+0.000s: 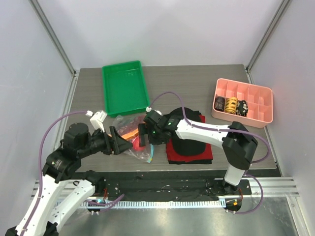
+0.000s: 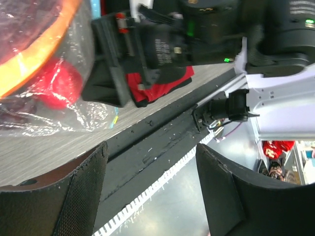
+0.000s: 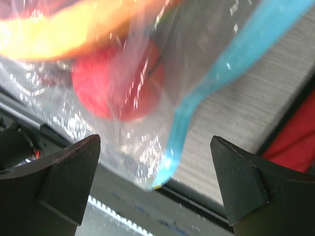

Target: Open the zip-top bag and remove the fake food

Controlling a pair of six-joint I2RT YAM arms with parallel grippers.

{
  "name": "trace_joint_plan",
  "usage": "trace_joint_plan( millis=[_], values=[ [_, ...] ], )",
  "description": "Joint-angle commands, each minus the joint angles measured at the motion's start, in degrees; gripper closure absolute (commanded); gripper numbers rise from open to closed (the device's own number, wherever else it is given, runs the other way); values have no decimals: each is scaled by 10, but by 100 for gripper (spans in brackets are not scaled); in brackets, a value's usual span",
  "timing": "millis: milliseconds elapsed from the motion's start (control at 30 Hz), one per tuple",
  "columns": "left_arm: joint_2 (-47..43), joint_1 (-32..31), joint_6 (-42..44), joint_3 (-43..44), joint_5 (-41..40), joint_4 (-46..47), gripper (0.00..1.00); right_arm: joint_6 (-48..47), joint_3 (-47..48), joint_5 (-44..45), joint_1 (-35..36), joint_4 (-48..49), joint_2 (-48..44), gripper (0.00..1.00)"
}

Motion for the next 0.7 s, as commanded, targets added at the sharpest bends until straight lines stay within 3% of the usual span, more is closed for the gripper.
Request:
trace_joint_plan(
  millis=[0,67,133,200,233,333,433,500,667],
  values=[
    [-5,1,19,-16,43,62,27,19,3,-12,-4,71,21,4],
    [1,1,27,-13,25,52,26,28,8,-31,-8,92,14,20],
    [2,1,31,-4,-26,33,26,41,20,-67,-12,107,3,61],
    [5,1,36,-1,-47,26,29,71,47,-103,-15,107,-16,88],
    [11,1,37,5,-48,20,30,78,59,-107,-18,106,-22,96],
    [15,1,27,16,-38,20,30,96,126,-110,-30,40,-28,99],
    [15,1,1,18,-24,27,28,106,181,-186,-62,21,-4,99],
    [18,1,-5,31,-15,26,26,89,255,-164,-63,-71,18,99],
    [34,1,1,35,20,21,20,161,276,-152,-63,-103,29,99]
  ],
)
